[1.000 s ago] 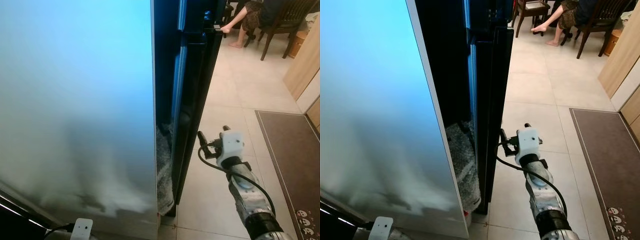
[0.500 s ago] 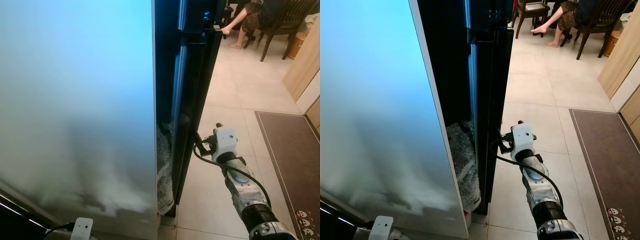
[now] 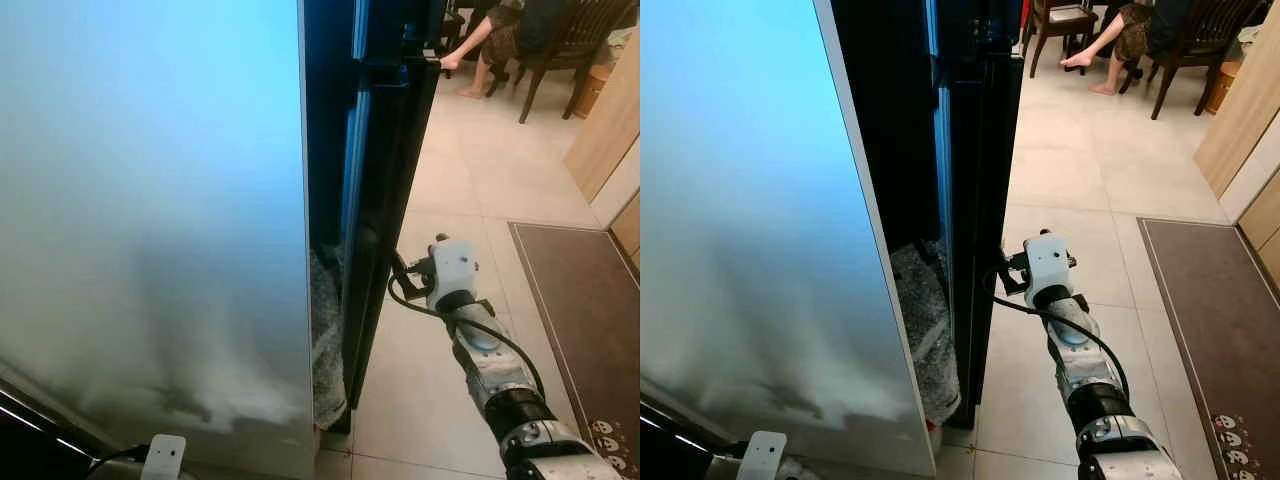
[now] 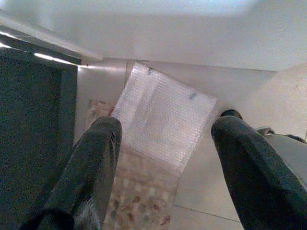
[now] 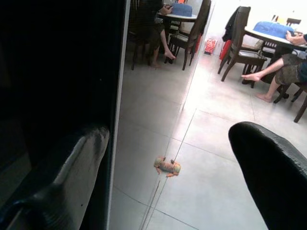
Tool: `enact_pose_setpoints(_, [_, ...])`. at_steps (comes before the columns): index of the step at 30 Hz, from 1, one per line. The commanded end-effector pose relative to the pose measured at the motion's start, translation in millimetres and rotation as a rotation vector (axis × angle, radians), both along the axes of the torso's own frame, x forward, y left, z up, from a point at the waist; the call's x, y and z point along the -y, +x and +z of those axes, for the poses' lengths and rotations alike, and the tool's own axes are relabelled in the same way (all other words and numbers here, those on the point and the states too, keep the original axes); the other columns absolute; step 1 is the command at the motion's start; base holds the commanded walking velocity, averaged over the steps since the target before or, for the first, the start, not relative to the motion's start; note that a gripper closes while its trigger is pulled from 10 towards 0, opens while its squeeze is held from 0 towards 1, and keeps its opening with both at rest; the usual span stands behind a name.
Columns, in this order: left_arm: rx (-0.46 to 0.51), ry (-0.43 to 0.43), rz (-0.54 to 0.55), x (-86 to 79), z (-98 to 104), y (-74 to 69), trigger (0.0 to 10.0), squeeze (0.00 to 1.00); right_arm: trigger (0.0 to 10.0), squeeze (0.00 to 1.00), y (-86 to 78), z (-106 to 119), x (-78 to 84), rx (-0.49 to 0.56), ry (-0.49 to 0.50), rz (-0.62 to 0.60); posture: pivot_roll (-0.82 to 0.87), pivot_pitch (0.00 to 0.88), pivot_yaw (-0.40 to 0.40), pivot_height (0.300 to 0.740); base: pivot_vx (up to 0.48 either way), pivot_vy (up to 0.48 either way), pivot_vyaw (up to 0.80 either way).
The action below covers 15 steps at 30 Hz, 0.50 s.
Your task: Restocking fridge
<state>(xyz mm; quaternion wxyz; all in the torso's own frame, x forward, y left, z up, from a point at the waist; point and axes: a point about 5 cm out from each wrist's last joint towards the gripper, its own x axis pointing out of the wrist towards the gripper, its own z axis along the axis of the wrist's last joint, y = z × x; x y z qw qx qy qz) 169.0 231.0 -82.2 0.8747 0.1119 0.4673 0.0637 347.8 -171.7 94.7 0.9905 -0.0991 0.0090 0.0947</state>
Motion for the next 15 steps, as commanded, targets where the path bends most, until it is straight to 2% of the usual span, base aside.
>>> enact_pose_setpoints(1, [-0.009,0.012,0.014,-3.5,0,-2.7,10.0,0.0,10.0,0.0,4.2,4,5.2,0.008,-0.011,-0.026,-0.12,0.0,0.022,0.74,0.0,0.0,0.0])
enact_pose_setpoints(12, [-0.01,0.016,0.006,-4.6,0,-2.5,10.0,0.0,10.0,0.0,2.5,3,21.3,0.016,-0.027,-0.123,-0.13,0.0,0.028,0.74,0.0,0.0,0.0])
enact_pose_setpoints(15, [-0.009,0.016,0.001,-4.7,0,-2.4,10.0,0.0,10.0,0.0,-4.7,-6,29.9,0.012,-0.023,-0.203,-0.13,0.0,0.03,0.74,0.0,0.0,0.0])
